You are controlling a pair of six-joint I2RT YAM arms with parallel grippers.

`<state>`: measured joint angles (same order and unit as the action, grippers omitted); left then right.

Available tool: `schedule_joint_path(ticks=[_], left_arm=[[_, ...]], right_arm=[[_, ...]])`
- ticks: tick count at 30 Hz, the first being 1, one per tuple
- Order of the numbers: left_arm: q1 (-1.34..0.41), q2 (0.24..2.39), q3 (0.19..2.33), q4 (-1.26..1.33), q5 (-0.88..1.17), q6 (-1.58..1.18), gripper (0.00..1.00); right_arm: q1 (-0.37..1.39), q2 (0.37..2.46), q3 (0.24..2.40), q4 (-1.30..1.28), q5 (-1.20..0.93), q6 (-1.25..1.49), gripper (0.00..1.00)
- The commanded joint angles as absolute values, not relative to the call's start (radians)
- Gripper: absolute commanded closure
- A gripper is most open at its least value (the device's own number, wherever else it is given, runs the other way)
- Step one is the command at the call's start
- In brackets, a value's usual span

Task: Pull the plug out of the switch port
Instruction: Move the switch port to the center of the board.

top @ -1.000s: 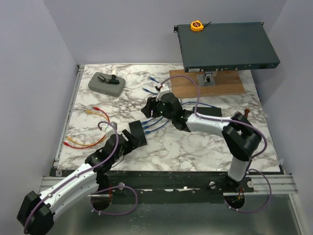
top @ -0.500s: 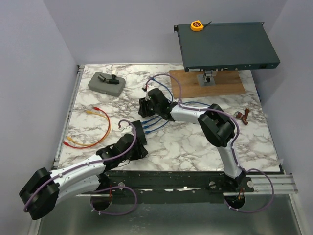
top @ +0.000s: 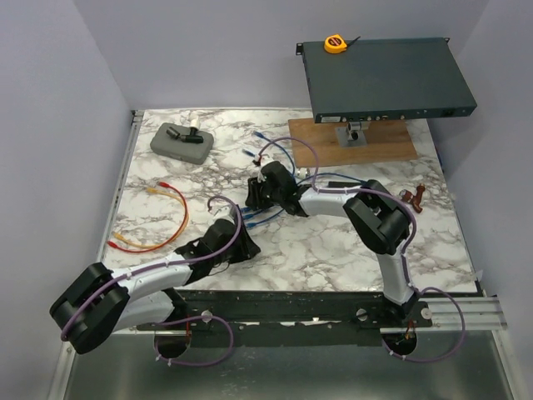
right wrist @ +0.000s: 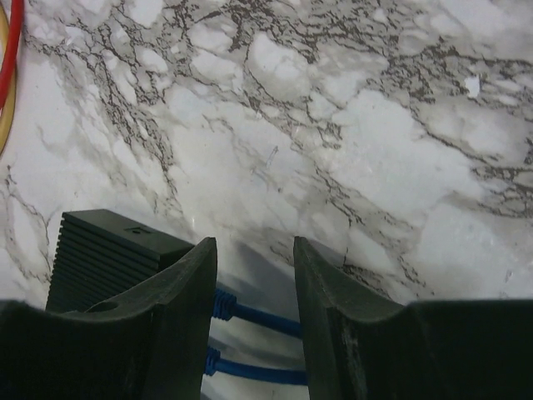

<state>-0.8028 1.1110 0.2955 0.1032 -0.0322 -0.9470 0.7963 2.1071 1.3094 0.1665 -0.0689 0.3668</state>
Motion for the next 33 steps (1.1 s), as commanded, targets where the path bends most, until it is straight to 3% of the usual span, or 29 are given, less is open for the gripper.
schedule_joint_path(ticks=[1,16,33], left_arm=[[-0.663,1.144,0.216,0.074,-0.062,-0.965,0.55],[-0.521,1.127,0.317,0.024,-0.140,-0.971,0.54],[-0.443,1.233,0.392,0.104,-0.117,-0.968,0.54]], right_arm=[[0.798,2.051,1.180,0.128,-0.074,0.440,0.57],[0.837,1.902,0.834,0.399,-0.137,0.718,0.58],[0.962,1.791,0.736,0.492,-0.063,0.851,0.56]])
